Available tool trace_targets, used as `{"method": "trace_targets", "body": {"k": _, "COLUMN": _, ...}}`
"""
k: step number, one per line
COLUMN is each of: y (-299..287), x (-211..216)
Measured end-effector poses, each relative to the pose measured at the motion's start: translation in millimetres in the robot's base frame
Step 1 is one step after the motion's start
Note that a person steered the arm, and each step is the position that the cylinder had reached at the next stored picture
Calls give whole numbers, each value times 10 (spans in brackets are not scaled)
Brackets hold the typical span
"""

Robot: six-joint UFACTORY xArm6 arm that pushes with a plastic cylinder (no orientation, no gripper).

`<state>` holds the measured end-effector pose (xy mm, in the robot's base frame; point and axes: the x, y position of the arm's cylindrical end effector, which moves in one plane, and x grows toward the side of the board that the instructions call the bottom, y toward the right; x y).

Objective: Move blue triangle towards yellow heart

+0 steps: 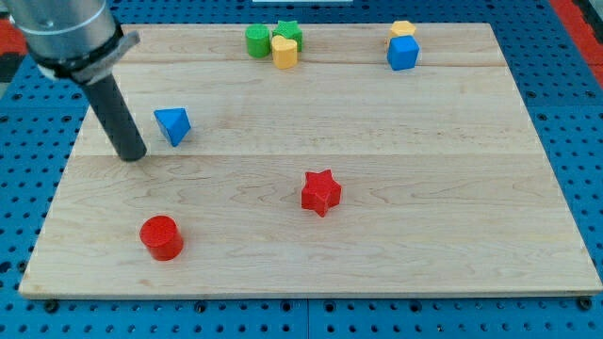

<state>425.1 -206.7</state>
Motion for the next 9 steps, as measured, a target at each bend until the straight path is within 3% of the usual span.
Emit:
{"method": "trace_targets", "body": {"k": 1, "y": 551, "x": -522}}
{"method": "trace_targets", "body": {"k": 2, "y": 1336, "x": -765}}
{"method": "trace_targets", "body": {"k": 3, "y": 1429, "x": -985}}
{"method": "trace_targets", "body": {"k": 5, "y": 2104, "x": -424}}
{"method": "trace_targets", "body": {"k": 6, "y": 2481, "x": -462}}
{"method": "trace_targets", "body": {"k": 7, "y": 2183, "x": -986}}
{"method": "trace_targets", "body": {"k": 8, "y": 1673, "x": -1203}}
{"method": "trace_targets", "body": {"k": 9, "y": 1686, "x": -793}}
